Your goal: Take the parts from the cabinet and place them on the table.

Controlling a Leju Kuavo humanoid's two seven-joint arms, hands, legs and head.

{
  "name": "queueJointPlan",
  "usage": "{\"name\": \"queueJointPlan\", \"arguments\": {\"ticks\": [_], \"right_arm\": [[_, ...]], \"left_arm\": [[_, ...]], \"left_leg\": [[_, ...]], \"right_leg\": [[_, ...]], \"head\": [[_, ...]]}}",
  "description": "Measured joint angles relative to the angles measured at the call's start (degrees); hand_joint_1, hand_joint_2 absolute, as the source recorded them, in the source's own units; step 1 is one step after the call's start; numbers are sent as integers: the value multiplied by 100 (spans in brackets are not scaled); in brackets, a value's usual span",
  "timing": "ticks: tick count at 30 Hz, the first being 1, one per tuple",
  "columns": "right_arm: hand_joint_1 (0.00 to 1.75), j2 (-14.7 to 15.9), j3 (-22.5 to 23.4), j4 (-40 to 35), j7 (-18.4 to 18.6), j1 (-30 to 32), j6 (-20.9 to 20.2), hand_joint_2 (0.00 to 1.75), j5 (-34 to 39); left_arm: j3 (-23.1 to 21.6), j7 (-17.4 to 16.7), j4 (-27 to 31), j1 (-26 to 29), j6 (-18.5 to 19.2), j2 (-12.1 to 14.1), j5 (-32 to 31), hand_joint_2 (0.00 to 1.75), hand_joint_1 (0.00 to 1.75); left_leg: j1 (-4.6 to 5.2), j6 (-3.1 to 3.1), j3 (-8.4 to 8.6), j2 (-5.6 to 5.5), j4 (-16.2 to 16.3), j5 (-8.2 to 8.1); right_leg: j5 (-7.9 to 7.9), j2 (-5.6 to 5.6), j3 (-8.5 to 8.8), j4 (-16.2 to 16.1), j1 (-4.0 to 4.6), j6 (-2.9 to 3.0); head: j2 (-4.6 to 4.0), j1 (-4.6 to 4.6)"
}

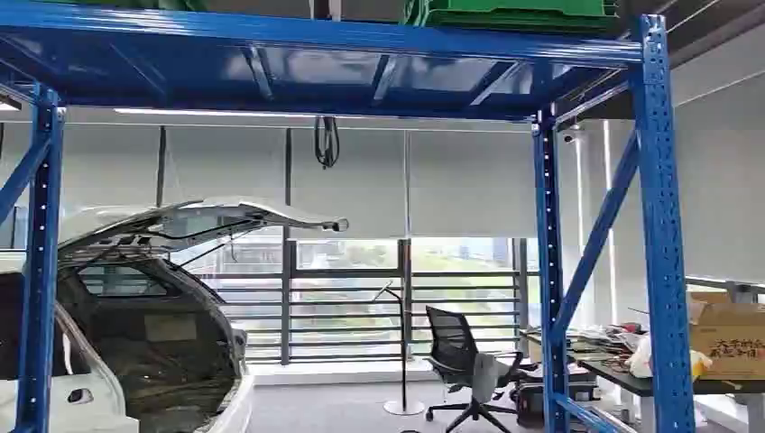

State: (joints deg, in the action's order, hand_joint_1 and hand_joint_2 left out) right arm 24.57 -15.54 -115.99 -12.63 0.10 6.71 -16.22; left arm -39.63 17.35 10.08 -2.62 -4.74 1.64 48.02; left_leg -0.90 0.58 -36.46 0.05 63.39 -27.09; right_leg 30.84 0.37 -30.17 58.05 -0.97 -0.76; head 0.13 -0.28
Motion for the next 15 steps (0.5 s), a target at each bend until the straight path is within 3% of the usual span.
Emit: {"name": "queueJointPlan", "arguments": {"ticks": [3,5,6,7,8,10,11,12,13,15], "right_arm": [[0,-2,7,4,9,16,26,0,-2],[0,0,7,2,9,17,31,0,-4],[0,0,15,-2,9,23,35,0,-4],[0,2,24,-4,9,20,39,0,-4],[0,2,33,-7,9,11,42,0,-7],[0,2,35,-4,9,46,46,0,-7],[0,2,35,-4,9,61,46,0,-9],[0,2,35,-4,9,70,48,0,-11],[0,2,35,-4,9,74,48,0,-15],[0,2,37,-4,9,73,50,0,-17]], "left_arm": [[-9,2,-9,-22,0,0,0,0,0],[-17,6,-13,-11,-7,0,0,0,0],[-28,7,-13,-12,-7,0,0,0,0],[-35,22,-13,-20,-9,9,2,0,0],[-39,24,-15,-29,-9,13,2,0,0],[-59,24,-15,-31,-7,9,2,0,0],[-68,24,-15,-27,-7,9,2,0,0],[-79,24,-15,-22,-7,9,2,0,0],[-83,24,-15,-18,-7,9,2,0,0],[-87,28,-17,-24,-9,9,2,0,0]], "left_leg": [[55,10,140,-11,-315,-114],[81,49,147,-26,-344,-129],[33,74,194,-24,-388,-120],[42,104,223,-25,-399,-138],[44,132,240,-24,-400,-154],[61,177,277,-22,-398,-195],[68,184,299,-24,-396,-216],[71,186,333,-25,-396,-239],[75,183,378,-30,-396,-270],[79,168,503,-40,-399,-346]], "right_leg": [[50,14,-20,22,8,-105],[71,3,7,-16,-19,-175],[127,-6,25,6,-40,-205],[201,-14,-34,163,-29,-215],[363,-11,-208,505,-29,-222],[713,-12,-776,1491,-25,-241],[731,-12,-993,1791,-24,-242],[606,-12,-1063,1791,-24,-236],[363,-12,-1000,1552,-18,-221],[-285,-15,-603,534,12,-150]], "head": [[0,0],[0,0],[0,0],[0,0],[0,0],[0,-2],[0,-2],[0,-2],[0,-2],[0,0]]}}
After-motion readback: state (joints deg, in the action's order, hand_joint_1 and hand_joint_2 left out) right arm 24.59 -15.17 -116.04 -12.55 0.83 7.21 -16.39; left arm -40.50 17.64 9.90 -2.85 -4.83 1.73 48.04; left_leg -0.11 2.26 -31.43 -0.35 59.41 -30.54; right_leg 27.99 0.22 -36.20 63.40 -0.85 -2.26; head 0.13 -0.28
